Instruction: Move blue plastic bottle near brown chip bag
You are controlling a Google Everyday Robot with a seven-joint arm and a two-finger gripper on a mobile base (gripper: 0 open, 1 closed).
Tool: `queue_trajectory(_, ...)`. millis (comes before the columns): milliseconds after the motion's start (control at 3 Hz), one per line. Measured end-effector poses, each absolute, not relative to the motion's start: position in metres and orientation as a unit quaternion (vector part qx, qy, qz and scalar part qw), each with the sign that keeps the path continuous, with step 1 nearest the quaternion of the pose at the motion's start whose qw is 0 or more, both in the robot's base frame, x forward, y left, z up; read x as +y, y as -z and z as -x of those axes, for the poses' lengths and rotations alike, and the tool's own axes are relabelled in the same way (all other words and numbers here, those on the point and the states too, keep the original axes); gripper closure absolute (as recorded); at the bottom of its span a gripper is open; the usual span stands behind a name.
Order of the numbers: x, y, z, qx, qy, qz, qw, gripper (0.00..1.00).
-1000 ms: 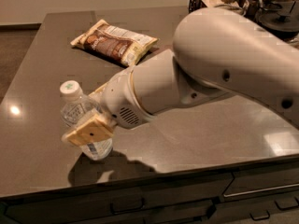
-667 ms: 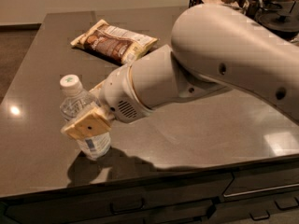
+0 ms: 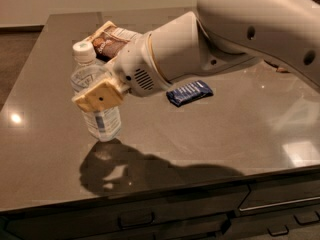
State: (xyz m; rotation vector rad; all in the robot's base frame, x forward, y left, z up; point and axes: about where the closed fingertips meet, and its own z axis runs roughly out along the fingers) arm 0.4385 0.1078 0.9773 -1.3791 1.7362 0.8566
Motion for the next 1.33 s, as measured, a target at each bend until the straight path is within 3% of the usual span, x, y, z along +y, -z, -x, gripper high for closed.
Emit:
queue_trajectory(667, 0.111, -0.981, -0.443, 0.677, -0.329, 0.536, 0.382, 1.00)
queue_trajectory(1333, 0.135, -0.987, -0.494, 0.668, -0.319, 0.527, 0.418, 1.00)
